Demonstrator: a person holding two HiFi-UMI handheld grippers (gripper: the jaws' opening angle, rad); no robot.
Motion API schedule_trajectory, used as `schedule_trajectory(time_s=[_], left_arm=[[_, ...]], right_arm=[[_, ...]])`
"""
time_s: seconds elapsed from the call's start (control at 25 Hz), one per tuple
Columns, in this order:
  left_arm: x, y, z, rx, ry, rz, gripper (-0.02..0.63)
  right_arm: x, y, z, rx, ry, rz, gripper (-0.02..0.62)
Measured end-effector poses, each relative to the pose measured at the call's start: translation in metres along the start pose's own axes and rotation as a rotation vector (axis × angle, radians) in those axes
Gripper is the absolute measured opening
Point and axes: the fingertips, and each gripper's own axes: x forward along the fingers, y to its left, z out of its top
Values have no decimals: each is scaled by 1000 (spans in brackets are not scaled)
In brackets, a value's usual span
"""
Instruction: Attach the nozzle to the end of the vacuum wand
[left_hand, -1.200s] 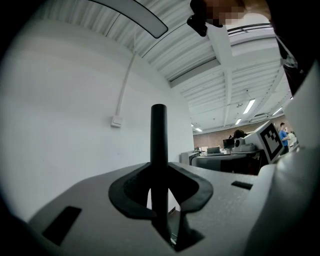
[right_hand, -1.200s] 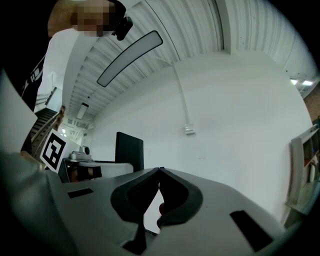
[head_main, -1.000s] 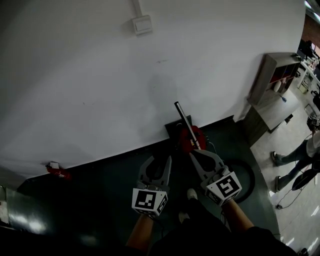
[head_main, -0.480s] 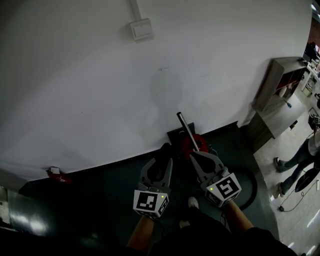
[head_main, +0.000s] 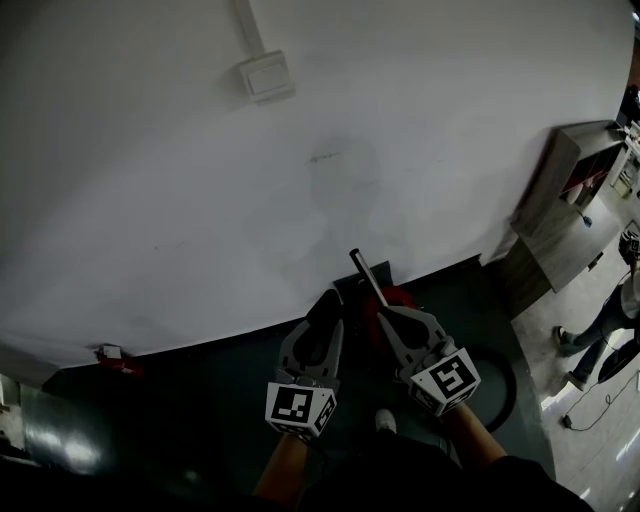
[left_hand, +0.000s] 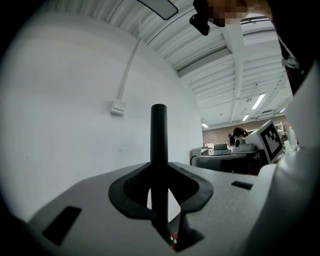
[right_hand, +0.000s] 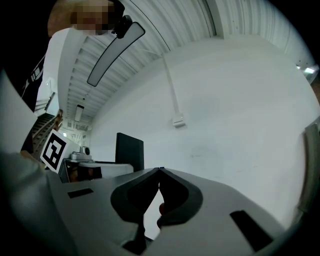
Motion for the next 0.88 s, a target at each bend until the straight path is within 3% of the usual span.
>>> schedule_trajectory(time_s=[0.24,0.88], left_arm=[[35,10,-2,-41,-4,23,87],[80,32,-5,-24,22,64,87]], right_arm=[[11,-33,2,14,7,13,17],[29,-82,-23,71,29,8,17]])
